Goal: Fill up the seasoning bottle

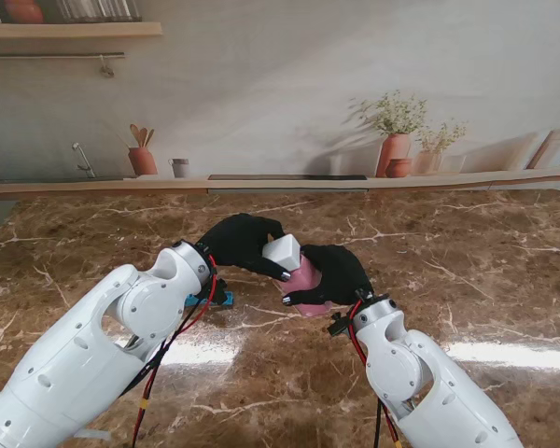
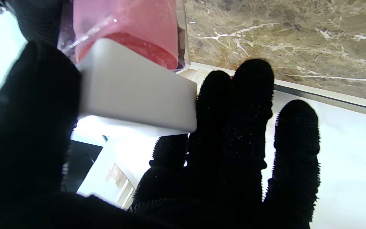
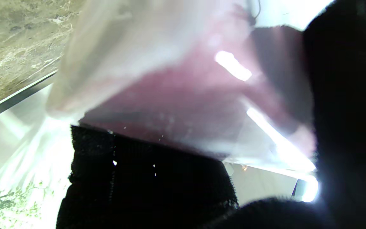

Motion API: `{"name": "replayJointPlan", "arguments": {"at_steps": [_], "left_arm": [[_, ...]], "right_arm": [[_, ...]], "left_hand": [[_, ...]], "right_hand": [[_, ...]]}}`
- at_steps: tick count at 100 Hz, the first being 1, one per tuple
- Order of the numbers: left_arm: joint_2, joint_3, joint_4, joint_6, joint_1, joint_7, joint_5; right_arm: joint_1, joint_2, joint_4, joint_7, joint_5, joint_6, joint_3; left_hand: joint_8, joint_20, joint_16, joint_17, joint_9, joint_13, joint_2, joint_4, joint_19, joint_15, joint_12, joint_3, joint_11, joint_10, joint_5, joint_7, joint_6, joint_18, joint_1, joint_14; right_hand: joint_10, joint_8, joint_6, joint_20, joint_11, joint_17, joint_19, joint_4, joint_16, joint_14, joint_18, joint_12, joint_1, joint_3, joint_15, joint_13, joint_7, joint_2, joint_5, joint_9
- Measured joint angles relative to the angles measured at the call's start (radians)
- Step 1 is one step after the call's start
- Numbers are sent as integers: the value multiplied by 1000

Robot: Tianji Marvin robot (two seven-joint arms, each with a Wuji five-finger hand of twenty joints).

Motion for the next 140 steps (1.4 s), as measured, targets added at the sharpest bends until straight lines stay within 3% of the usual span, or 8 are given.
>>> {"name": "replayJointPlan", "arguments": {"at_steps": [17,40,64,98,107,125,140], "left_arm": [[-10,-3,-8,36,13,56,17],[-17,-25,-32,71,31,63,-14],[-16,-111,-63,74,64,39,97],[11,-258,-79,61,131,-22,204],[16,-307,-94,39,173,-32,235],[32,-414,-156,-88,317,-51,306],[43,-494,-205,-140,440,-89,366]], "right_arm": [[1,-4,5,-23,-4,17,-4],[1,-10,8,-39,5,23,-10],[-4,-15,17,-42,12,23,-3],[8,-17,52,-49,30,13,-8],[17,-19,71,-50,40,11,-17],[28,-21,98,-44,53,12,-25],[34,-22,109,-41,62,14,-29]], "left_hand": [[11,0,0,9,1,4,0,0,1,0,0,1,1,0,10,0,10,0,-1,0],[17,0,0,9,1,4,0,0,2,0,1,4,1,3,11,0,17,0,-1,0],[21,0,0,9,1,4,0,0,9,0,3,5,1,3,11,0,18,0,-1,0],[21,0,0,-13,1,1,0,0,9,0,7,5,1,3,11,0,18,0,-1,0],[20,0,0,-34,1,1,0,0,9,0,10,5,1,3,11,0,18,0,-1,0],[3,0,0,-74,1,0,0,0,9,0,11,5,1,3,11,0,18,-12,-1,0],[1,7,0,-131,0,-10,0,0,2,0,11,-1,-1,2,11,0,18,-33,1,0]], "right_hand": [[6,-1,6,0,0,0,0,0,0,4,1,0,0,0,7,0,-1,7,0,1],[6,-1,6,0,0,0,0,1,0,5,1,0,0,0,7,0,-1,9,0,1],[6,-1,6,0,0,0,0,1,0,5,1,0,0,0,6,0,-1,9,0,1],[6,-1,6,-4,0,0,0,1,0,5,1,0,0,0,5,0,-1,9,0,1],[6,-1,6,-10,0,0,0,1,0,5,1,0,0,0,3,0,-1,9,0,1],[6,-1,6,-10,0,0,0,1,0,5,1,0,0,0,3,0,-2,9,0,1],[6,-1,6,-10,0,0,0,1,0,5,1,0,0,0,2,0,-2,9,0,1]]}}
